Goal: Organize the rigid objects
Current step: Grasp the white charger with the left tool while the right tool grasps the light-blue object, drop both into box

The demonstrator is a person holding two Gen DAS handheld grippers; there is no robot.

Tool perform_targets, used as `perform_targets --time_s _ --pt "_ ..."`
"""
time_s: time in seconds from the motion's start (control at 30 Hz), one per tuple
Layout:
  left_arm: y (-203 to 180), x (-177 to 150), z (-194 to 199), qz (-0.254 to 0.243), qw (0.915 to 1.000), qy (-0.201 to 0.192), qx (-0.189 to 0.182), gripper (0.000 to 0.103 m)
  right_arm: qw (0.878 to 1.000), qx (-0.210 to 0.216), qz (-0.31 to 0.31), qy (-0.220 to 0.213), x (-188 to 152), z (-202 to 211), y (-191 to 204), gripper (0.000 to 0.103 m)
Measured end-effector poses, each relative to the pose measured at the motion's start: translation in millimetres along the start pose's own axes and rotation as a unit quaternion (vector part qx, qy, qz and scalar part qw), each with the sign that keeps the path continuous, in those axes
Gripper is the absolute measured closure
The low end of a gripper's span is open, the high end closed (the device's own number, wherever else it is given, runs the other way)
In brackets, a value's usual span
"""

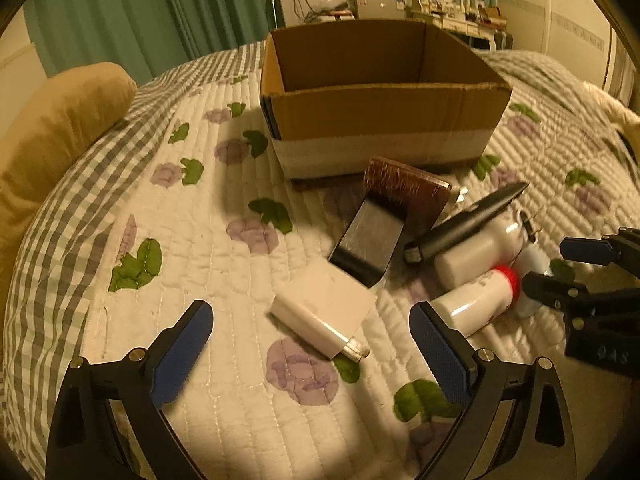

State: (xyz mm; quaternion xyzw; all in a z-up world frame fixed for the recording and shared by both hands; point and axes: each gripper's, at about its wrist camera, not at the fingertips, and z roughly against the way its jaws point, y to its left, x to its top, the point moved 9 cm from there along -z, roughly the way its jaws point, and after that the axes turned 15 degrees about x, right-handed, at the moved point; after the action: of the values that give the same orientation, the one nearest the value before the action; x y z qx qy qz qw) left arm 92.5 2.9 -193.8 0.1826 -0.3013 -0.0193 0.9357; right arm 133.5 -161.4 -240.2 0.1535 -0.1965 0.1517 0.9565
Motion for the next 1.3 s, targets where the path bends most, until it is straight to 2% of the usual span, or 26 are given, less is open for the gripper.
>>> perform_targets --time_s 0.17,0.3,0.47,0.53,0.6,0.67,0.73,0.87,1.03,1.3 --pt "-6.8 -5.6 -16.8 -0.034 0.9989 0.028 0.013 0.004 1.0 0.011 -0.002 0.019 -3.3 -11.8 0.5 0.07" --pt "-11.8 -7.3 -28.7 -0.047 0.9974 0.045 0.031 0.004 1.0 0.013 -0.004 -0.002 0.1 -5.0 0.3 0.073" --pt "-21.8 -1.3 -40.7 -0.06 0.9962 0.055 0.033 0.004 0.999 0.016 -0.001 -0.032 5.0 10.7 3.9 0.077" --pt "-26.4 -0.8 -47.5 -0.066 0.9953 0.062 0.034 0.009 0.999 0.02 -0.004 -0.035 6.1 12.1 3.9 0.077" --pt "-31.2 -2.2 -51.9 -0.077 0.9943 0.067 0.031 0.027 0.999 0.022 -0.005 -0.038 6.8 13.9 3.8 0.077" --pt "-31.2 -3.1 -50.9 -0.081 0.9938 0.067 0.037 0.033 0.999 0.023 -0.004 -0.043 7.0 15.9 4.0 0.077" --pt "-32.3 -3.7 -46.4 -0.08 0.9945 0.063 0.025 0.034 0.999 0.02 -0.001 -0.051 6.8 21.2 4.1 0.077" --pt "-33.4 -2.9 -30.2 -0.079 0.9958 0.043 0.016 0.034 0.998 0.014 0.007 -0.067 10.0 32.1 6.7 0.078" --pt "-23.4 8.1 1.9 -0.042 0.9991 0.012 0.0 0.034 0.995 0.006 0.028 -0.091 19.3 52.2 16.0 0.078" --pt "6.5 74.2 58.8 0.011 0.9969 -0.077 -0.008 0.034 0.987 0.004 0.076 -0.14 64.6 109.1 39.2 0.078"
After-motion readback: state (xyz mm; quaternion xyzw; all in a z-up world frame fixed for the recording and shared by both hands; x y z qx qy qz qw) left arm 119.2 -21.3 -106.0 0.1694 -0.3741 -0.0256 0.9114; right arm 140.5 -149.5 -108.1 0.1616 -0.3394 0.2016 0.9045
